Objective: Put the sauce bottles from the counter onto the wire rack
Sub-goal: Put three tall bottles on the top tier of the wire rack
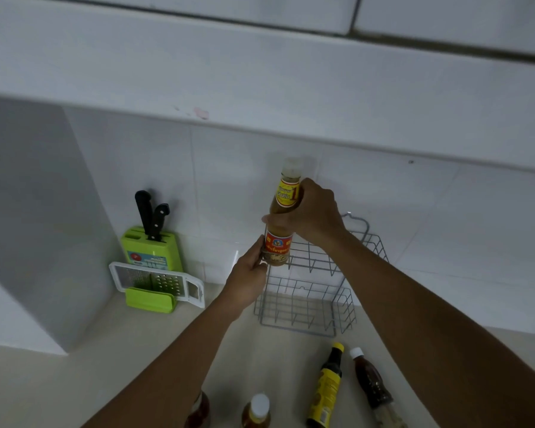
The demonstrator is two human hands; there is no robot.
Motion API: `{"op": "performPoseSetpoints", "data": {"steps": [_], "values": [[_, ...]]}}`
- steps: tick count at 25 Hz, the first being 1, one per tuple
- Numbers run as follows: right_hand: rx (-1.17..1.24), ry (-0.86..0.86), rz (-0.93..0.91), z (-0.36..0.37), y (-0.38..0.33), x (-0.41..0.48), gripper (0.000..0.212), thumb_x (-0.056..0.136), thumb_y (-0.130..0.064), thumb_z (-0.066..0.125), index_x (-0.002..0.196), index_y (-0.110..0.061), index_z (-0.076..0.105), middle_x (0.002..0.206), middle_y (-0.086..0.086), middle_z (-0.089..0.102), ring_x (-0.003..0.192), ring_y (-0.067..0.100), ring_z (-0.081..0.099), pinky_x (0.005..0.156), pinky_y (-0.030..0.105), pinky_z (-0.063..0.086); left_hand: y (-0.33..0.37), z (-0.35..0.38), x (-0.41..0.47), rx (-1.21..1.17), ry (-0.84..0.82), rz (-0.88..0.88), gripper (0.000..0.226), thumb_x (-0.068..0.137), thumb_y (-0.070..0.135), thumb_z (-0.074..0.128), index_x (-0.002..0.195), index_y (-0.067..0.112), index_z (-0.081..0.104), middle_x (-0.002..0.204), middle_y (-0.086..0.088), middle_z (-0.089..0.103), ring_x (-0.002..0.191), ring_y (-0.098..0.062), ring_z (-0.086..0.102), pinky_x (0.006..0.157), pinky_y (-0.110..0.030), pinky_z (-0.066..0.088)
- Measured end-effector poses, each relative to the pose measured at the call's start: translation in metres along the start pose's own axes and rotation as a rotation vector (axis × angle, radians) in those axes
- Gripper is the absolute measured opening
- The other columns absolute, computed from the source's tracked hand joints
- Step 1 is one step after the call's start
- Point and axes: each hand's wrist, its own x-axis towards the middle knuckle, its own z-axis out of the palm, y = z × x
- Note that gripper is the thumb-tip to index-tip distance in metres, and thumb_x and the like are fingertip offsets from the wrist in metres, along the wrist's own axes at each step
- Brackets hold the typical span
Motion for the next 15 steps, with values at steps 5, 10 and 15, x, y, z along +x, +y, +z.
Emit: {"op": "performPoseSetpoints", "data": {"steps": [5, 10, 15], "values": [[-0.067, 0.014, 0.027, 0.006, -0.002, -0.004, 0.08, 0.055, -0.054, 0.091, 0.115, -0.017, 0.054, 0.107, 0.002, 0.068, 0.099, 0.023, 0.068, 0.085, 0.043, 0.061, -0.002, 0.001, 0.002, -0.019, -0.011, -0.003, 0.068, 0.095, -0.007, 0.034, 0.152, 0.029, 0.026, 0.148, 0.009, 0.042, 0.085, 0.025, 0.051, 0.06, 0.005, 0.04], [0.034, -0.009, 0.019, 0.006, -0.001, -0.014, 0.073, 0.065, -0.042, 0.091, 0.117, -0.013, 0.049, 0.114, 0.006, 0.068, 0.102, 0.025, 0.068, 0.086, 0.04, 0.06, -0.001, -0.002, -0.005, 0.005, -0.017, 0.006, 0.067, 0.096, -0.004, 0.036, 0.153, 0.029, 0.024, 0.148, 0.014, 0.037, 0.103, 0.021, 0.052, 0.08, 0.0, 0.042], [0.122, -0.085, 0.054, -0.007, 0.005, -0.023, 0.08, 0.068, -0.039, 0.091, 0.131, -0.013, 0.05, 0.118, 0.006, 0.067, 0.104, 0.024, 0.068, 0.083, 0.032, 0.055, 0.01, 0.004, -0.035, 0.004, 0.284, 0.083, 0.054, 0.094, 0.0, 0.046, 0.142, 0.024, 0.044, 0.145, -0.001, 0.049, 0.128, -0.018, 0.051, 0.099, -0.026, 0.042]]}}
